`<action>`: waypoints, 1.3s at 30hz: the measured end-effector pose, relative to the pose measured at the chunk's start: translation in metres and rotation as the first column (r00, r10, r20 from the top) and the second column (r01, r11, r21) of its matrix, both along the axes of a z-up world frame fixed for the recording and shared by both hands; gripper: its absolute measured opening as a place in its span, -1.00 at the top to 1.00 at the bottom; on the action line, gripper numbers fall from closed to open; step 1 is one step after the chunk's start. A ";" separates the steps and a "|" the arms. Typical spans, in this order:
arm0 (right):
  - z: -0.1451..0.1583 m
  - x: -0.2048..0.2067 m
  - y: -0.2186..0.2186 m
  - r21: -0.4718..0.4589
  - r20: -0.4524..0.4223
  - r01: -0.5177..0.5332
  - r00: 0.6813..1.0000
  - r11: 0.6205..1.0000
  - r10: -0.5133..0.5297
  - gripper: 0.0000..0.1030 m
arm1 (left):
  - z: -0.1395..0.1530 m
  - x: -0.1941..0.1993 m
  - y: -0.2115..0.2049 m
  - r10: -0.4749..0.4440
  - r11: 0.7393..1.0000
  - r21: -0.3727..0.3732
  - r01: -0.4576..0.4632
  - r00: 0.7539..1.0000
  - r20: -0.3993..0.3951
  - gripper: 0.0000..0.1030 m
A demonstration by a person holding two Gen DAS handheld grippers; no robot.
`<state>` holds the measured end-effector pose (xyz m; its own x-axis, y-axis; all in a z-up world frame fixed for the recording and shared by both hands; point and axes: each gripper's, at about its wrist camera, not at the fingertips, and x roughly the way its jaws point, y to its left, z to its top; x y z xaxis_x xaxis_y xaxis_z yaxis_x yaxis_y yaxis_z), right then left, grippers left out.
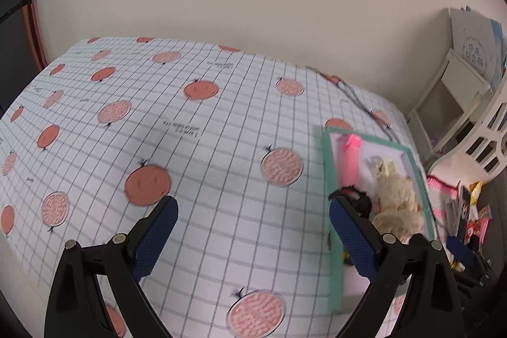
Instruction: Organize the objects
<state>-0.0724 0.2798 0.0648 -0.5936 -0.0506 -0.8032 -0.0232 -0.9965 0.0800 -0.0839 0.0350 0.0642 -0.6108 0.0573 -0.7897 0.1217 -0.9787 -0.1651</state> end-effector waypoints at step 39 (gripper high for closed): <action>-0.057 0.085 -0.011 0.048 0.199 -0.063 0.979 0.997 0.052 -1.00 | -0.061 0.080 -0.004 -0.135 0.975 -0.136 0.178 0.950 0.280 -0.88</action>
<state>0.0129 0.2685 0.0074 -0.4205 -0.0340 -0.9066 0.0244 -0.9994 0.0262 -0.0043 0.0311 0.0028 -0.3691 -0.0031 -0.9294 -0.0169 -0.9998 0.0100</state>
